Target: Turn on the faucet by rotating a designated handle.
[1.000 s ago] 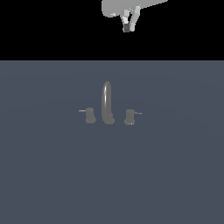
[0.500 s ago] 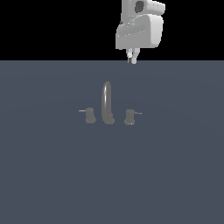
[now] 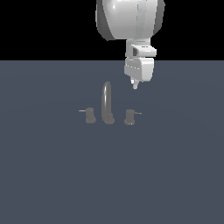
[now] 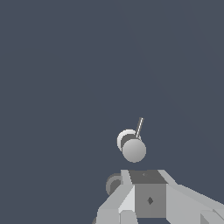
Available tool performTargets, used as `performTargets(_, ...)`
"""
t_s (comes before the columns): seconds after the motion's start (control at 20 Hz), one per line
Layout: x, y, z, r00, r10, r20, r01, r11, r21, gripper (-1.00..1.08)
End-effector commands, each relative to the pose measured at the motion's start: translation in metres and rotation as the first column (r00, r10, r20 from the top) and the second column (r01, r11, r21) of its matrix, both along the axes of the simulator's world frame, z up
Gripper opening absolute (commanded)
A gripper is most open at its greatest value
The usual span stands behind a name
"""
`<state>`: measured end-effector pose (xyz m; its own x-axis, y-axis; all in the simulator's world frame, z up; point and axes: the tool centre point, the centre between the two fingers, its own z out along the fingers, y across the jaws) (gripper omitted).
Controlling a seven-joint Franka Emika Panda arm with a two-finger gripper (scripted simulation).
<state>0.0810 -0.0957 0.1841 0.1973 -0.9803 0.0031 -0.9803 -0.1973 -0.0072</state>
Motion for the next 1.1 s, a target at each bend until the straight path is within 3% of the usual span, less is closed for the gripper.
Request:
performTargets(0.0,0.007,-0.006,-0.027,0.998,-0.066,-0.001,0.066,0.998,0.000,-1.00)
performTargets(0.5,0.018,-0.020,-0.102,0.971,-0.240,-0.006,0.240,0.971,0.001,-1.00)
performTargets(1.05,0.019,-0.023,-0.121,0.960,-0.281,-0.008,0.281,0.960,0.002,-1.00)
